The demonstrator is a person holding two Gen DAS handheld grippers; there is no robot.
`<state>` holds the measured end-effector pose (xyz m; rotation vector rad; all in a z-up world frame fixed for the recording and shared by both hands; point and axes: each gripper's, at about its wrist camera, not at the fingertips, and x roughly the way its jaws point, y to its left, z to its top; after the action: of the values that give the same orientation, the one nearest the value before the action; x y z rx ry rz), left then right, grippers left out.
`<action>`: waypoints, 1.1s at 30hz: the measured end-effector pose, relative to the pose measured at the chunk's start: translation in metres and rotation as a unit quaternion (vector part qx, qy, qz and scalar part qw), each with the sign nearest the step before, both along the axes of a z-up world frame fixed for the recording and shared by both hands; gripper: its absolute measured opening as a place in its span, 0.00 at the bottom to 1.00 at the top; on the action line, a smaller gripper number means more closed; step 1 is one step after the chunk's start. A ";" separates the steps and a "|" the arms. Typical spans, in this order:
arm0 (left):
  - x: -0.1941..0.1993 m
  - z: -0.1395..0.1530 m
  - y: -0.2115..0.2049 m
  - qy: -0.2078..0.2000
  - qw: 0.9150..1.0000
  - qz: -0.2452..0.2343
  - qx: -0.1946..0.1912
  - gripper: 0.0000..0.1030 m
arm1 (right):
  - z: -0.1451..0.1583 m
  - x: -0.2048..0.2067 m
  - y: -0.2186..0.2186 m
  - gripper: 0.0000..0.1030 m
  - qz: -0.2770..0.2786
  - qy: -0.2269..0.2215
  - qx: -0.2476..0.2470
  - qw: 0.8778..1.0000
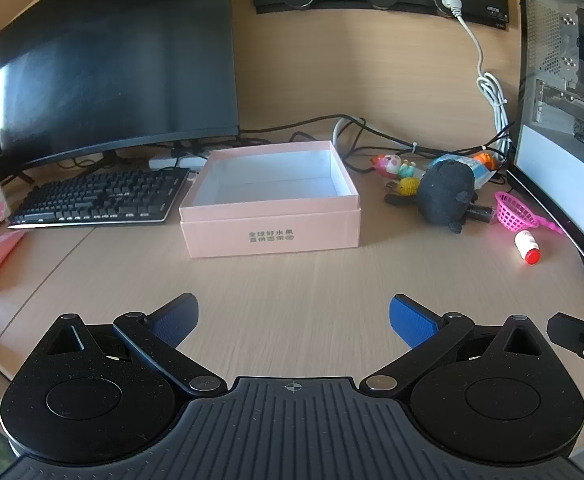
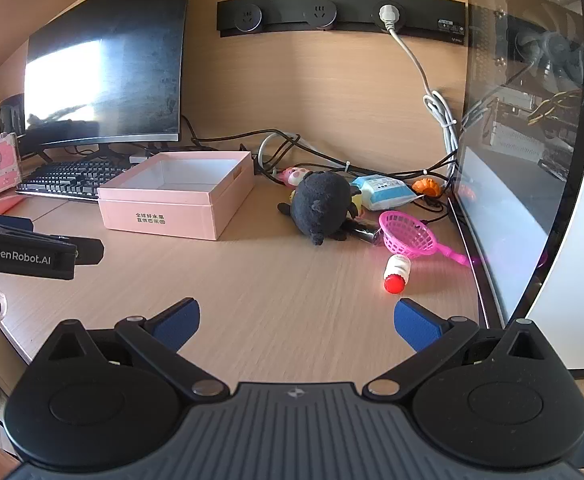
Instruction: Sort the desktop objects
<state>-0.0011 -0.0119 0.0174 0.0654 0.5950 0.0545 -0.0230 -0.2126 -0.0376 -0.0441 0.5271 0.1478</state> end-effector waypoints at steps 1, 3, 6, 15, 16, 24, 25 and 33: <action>0.000 0.000 0.000 0.000 1.000 0.000 0.000 1.00 | 0.000 0.000 0.000 1.00 0.000 0.000 0.000 1.000; 0.001 0.000 -0.001 0.000 1.000 -0.002 0.000 1.00 | 0.000 -0.001 0.001 1.00 0.001 0.001 -0.003 1.000; 0.000 -0.001 0.000 0.000 1.000 -0.002 -0.001 1.00 | 0.000 -0.001 0.002 1.00 0.008 0.003 -0.002 1.000; 0.002 -0.002 0.002 0.000 1.000 0.003 -0.001 1.00 | -0.001 0.002 0.001 1.00 0.003 0.007 0.003 1.000; 0.002 -0.001 0.002 -0.001 1.000 0.004 -0.001 1.00 | -0.001 0.002 0.001 1.00 0.003 0.005 0.002 1.000; 0.004 -0.002 0.000 -0.011 1.000 -0.009 -0.005 1.00 | -0.001 0.005 0.003 1.00 0.001 -0.002 -0.026 1.000; 0.005 -0.001 0.000 -0.015 1.000 -0.010 -0.002 1.00 | -0.001 0.005 0.001 1.00 -0.002 -0.003 -0.027 1.000; 0.009 0.000 -0.004 -0.028 0.999 -0.029 -0.004 1.00 | -0.001 0.003 -0.003 1.00 -0.005 0.005 -0.016 1.000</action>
<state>0.0078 -0.0163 0.0173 0.0734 0.5378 -0.0030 -0.0203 -0.2161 -0.0385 -0.0730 0.5387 0.1301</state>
